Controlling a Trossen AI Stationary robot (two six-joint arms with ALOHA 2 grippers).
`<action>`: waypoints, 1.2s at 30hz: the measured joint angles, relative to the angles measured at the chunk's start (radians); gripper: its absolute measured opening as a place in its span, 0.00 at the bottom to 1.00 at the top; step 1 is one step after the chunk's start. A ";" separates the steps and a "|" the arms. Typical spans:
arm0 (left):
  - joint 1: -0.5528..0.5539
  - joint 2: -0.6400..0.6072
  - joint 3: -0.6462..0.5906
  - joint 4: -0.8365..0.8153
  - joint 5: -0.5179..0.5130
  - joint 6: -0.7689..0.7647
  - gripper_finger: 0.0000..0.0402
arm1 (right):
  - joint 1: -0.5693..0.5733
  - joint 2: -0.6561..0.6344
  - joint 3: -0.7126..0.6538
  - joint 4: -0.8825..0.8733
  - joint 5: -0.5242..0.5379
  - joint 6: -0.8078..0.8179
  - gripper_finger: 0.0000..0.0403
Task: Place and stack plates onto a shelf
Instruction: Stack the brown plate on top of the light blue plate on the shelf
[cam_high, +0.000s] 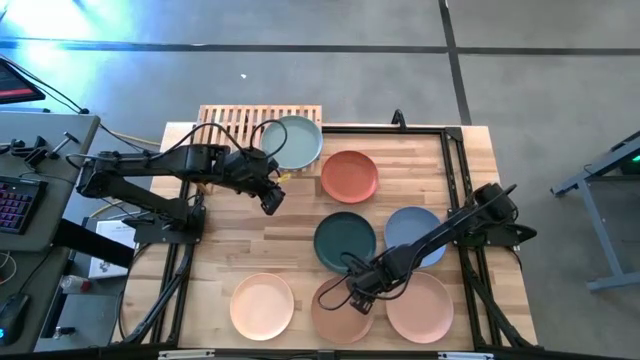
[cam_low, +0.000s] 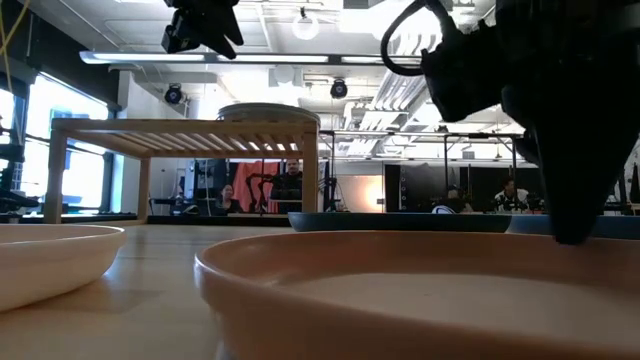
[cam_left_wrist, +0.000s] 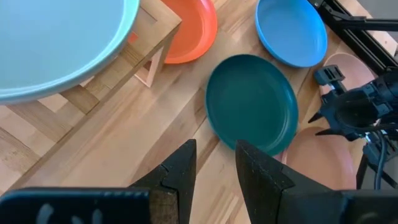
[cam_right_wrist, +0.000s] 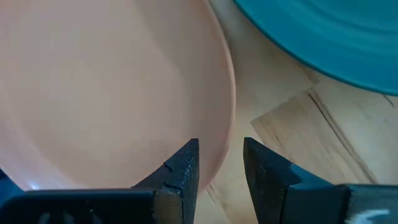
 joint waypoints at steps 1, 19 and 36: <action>0.000 0.000 0.000 -0.001 0.000 0.000 0.25 | 0.000 0.004 0.000 0.000 0.005 0.001 0.26; 0.000 0.000 0.000 -0.001 -0.002 0.001 0.25 | 0.000 0.048 0.026 -0.012 -0.022 0.025 0.02; 0.000 0.000 0.000 -0.001 -0.003 0.071 0.25 | -0.003 0.048 0.239 -0.271 0.036 0.031 0.00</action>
